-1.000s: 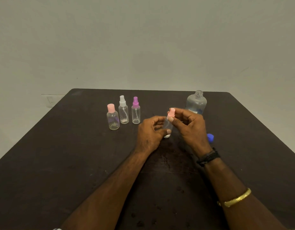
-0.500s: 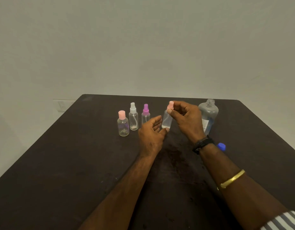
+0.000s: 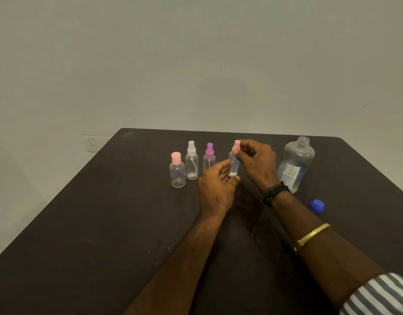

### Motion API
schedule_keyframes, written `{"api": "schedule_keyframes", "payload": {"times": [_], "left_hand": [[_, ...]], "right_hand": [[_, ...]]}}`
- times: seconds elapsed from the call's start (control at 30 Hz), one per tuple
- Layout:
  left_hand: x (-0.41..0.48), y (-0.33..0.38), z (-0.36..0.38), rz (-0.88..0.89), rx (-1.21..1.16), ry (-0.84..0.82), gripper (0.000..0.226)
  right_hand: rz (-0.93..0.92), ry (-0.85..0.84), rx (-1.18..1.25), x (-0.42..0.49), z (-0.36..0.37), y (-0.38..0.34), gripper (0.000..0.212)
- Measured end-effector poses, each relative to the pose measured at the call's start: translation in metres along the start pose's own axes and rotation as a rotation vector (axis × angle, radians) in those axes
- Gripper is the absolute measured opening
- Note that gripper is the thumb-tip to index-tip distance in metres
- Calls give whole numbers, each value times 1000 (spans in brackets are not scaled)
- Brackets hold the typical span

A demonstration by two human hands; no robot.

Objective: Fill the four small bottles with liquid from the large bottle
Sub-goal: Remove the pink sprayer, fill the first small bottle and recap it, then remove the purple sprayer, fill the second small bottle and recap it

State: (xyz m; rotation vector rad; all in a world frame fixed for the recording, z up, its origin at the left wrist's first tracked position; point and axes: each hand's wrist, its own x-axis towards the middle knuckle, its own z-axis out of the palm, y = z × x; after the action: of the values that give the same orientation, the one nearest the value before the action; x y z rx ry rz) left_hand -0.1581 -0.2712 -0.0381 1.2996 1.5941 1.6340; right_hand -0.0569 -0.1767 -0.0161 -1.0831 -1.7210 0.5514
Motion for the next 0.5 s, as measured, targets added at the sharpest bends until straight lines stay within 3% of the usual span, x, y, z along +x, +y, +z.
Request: {"api": "schedule_keyframes", "payload": {"times": [0.5], "left_hand": [[6,-3,-7,1,-47,106,43]], "right_hand": [[-1,-24,25,-3,6,7,30]]}}
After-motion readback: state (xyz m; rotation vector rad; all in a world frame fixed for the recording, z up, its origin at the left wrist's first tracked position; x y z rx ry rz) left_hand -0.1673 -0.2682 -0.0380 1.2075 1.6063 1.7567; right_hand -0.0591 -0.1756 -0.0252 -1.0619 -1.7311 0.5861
